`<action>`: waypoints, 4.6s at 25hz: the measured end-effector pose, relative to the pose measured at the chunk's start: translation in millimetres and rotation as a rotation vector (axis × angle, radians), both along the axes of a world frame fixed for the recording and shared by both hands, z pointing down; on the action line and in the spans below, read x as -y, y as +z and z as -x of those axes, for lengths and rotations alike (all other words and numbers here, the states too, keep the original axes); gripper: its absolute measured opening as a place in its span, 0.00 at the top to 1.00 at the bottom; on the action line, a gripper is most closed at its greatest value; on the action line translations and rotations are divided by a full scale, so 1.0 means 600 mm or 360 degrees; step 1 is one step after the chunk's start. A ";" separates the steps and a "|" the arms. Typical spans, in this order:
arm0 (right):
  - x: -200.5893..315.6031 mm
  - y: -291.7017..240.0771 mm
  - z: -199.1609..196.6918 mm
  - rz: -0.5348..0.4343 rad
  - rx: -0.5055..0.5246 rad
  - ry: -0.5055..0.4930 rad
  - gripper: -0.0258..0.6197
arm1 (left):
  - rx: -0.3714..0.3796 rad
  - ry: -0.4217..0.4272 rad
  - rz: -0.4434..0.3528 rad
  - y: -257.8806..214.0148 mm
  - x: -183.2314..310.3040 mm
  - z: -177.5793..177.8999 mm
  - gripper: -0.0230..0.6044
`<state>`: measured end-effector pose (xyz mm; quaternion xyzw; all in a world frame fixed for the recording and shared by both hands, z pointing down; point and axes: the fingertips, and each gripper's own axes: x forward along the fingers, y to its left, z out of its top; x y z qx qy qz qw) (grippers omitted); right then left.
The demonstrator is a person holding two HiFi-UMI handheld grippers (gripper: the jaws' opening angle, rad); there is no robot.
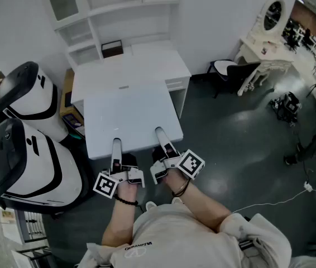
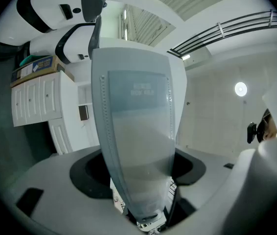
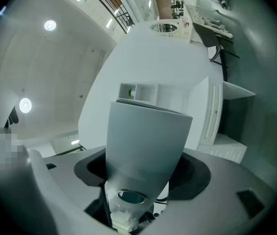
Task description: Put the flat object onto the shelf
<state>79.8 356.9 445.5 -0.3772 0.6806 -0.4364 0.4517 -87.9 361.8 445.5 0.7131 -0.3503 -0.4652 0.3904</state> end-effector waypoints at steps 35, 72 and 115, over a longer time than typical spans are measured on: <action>0.199 0.024 0.041 0.0002 -0.0053 -0.0003 0.44 | -0.0002 -0.0009 0.0002 0.006 0.195 0.047 0.45; 0.779 0.008 -0.021 -0.0013 -0.0059 -0.0075 0.44 | -0.0023 -0.0062 -0.0006 -0.004 0.765 -0.016 0.45; 1.177 -0.235 -0.016 -0.0250 -0.0020 -0.0007 0.44 | -0.0020 -0.0047 -0.0210 -0.251 1.175 -0.008 0.45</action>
